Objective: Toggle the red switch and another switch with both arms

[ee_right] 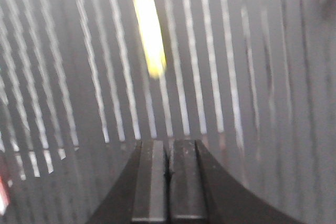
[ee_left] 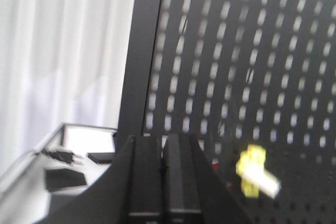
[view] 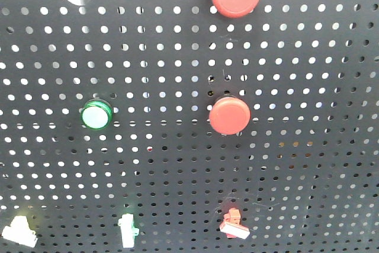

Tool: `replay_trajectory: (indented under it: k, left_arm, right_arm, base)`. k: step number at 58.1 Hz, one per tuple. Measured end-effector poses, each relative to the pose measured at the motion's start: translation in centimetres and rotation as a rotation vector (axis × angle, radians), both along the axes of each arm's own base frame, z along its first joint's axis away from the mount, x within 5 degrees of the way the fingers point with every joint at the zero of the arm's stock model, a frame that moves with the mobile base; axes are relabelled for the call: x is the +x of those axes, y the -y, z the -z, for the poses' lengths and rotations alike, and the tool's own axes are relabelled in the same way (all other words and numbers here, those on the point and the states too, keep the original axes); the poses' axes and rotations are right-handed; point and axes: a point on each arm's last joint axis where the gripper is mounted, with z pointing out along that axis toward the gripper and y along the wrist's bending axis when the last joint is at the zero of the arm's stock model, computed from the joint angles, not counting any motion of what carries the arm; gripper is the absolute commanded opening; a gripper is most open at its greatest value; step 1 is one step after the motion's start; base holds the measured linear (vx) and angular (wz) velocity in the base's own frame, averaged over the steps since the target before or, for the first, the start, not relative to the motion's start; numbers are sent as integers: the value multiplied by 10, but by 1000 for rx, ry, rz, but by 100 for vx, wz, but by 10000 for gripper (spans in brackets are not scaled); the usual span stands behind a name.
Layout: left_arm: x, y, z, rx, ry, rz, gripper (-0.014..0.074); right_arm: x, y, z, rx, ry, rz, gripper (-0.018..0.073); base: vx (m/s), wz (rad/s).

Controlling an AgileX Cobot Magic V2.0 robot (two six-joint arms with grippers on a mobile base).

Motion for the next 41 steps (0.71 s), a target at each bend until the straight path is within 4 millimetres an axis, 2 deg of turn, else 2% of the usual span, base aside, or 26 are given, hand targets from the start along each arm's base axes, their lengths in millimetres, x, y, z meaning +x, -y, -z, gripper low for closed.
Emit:
replay_trajectory:
  k: [9, 13, 20, 29, 41]
  left_arm:
    - [8, -1, -45, 81, -60, -27, 3]
    - [13, 0, -56, 92, -62, -24, 3]
    - [14, 1, -71, 95, 32, -14, 3]
    - [13, 2, -77, 81, 83, -5, 3]
    - [41, 9, -59, 77, -132, 68, 3]
  right_arm:
    - [17, -3, -38, -36, -93, -5, -6]
    - [27, -4, -43, -21, -149, -17, -6]
    - [39, -8, -40, 27, -227, -46, -6]
    - [45, -11, -38, 90, -272, -76, -6]
    - [46, -12, -37, 86, -280, -80, -6]
  base:
    - [0, 0]
    - [0, 0]
    - [0, 0]
    - [0, 0]
    - [0, 0]
